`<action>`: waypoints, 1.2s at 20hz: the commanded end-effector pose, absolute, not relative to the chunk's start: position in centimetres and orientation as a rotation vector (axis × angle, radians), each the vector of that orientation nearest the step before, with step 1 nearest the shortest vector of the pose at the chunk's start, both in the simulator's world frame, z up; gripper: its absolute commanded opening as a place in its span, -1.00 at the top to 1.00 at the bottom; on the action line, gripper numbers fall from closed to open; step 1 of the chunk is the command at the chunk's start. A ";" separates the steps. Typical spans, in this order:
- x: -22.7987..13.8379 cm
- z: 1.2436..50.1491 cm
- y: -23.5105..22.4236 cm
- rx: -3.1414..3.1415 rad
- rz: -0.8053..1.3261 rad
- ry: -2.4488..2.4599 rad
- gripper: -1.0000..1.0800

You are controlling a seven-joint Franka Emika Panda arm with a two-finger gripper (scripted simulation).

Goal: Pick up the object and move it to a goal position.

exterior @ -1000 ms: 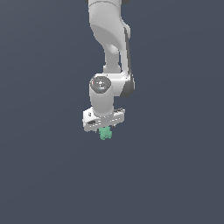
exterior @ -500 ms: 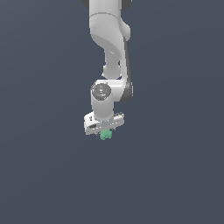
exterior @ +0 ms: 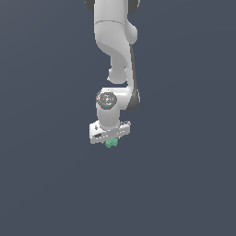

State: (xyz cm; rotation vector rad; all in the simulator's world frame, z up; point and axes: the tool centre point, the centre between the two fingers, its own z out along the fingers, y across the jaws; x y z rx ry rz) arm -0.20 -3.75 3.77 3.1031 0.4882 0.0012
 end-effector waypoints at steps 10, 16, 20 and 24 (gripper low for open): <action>-0.3 4.0 -3.6 3.103 0.001 0.489 1.00; -0.7 5.6 -2.6 3.103 0.001 0.489 1.00; -1.4 7.6 -1.4 3.102 0.001 0.489 1.00; -2.2 10.4 0.4 3.102 0.001 0.489 1.00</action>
